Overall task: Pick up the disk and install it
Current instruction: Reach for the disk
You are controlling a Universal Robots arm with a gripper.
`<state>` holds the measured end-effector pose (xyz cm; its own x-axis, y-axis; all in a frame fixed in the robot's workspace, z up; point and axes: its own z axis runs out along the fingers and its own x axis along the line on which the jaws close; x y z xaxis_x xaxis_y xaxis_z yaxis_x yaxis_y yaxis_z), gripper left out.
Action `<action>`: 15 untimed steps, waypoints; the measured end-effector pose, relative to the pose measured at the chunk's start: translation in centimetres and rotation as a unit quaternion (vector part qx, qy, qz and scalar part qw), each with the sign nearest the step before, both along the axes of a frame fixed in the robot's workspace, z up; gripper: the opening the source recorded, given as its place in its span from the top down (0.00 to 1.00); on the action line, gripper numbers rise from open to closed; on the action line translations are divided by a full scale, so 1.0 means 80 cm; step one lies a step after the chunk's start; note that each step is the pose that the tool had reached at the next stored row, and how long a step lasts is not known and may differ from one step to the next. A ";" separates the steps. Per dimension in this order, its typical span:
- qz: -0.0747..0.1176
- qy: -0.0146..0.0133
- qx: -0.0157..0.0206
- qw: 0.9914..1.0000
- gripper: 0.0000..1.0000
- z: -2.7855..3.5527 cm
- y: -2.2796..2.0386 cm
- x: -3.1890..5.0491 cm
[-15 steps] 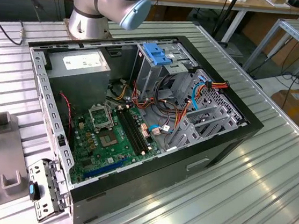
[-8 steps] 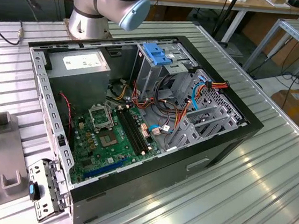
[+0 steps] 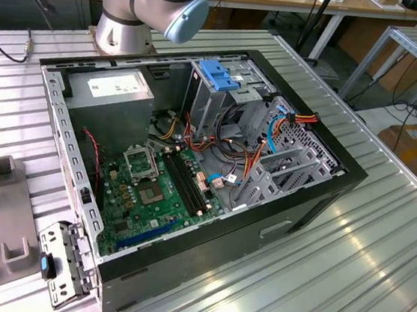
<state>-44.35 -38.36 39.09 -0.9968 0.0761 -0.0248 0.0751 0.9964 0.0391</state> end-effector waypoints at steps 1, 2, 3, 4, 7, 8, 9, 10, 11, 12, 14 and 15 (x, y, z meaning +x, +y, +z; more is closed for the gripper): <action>0.000 0.000 0.000 1.000 0.89 0.0000 0.0002 -0.001; 0.000 0.000 0.000 1.000 0.89 0.0000 0.0003 -0.003; 0.000 0.000 0.000 1.000 0.89 0.0000 0.0004 -0.004; 0.000 0.000 0.000 1.000 0.89 0.0000 0.0005 -0.006; 0.000 0.000 0.000 1.000 0.89 0.0000 0.0007 -0.009; 0.000 0.000 0.000 1.000 0.89 0.0000 0.0009 -0.011; 0.000 0.000 0.000 1.000 0.89 -0.0001 0.0010 -0.012; 0.000 0.000 0.000 1.000 0.89 -0.0001 0.0011 -0.014; 0.000 0.000 0.000 1.000 0.89 -0.0001 0.0013 -0.015; 0.000 0.000 0.000 1.000 0.89 -0.0001 0.0014 -0.017; 0.000 0.000 0.000 1.000 0.89 0.0000 0.0016 -0.023; 0.000 0.000 0.000 1.000 0.89 0.0000 0.0017 -0.025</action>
